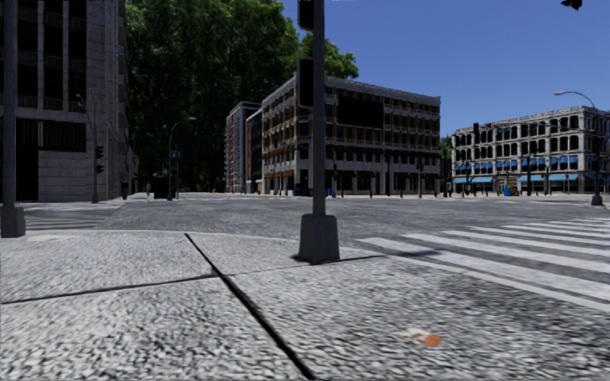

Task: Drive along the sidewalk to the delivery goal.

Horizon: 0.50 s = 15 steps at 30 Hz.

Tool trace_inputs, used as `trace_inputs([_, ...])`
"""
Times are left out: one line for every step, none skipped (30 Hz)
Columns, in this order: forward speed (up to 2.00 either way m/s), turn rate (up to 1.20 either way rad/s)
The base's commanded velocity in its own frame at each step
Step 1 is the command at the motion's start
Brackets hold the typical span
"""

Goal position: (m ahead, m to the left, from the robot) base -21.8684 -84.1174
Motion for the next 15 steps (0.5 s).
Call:
trace_inputs([2.00, -0.68])
trace_inputs([2.00, -0.68])
trace_inputs([2.00, -0.68])
trace_inputs([2.00, -0.68])
trace_inputs([2.00, -0.68])
trace_inputs([2.00, -0.68])
trace_inputs([2.00, -0.68])
trace_inputs([2.00, -0.68])
trace_inputs([2.00, -0.68])
trace_inputs([2.00, -0.68])
trace_inputs([2.00, -0.69])
trace_inputs([2.00, -0.69])
trace_inputs([2.00, -0.69])
trace_inputs([2.00, -0.69])
trace_inputs([2.00, -0.69])
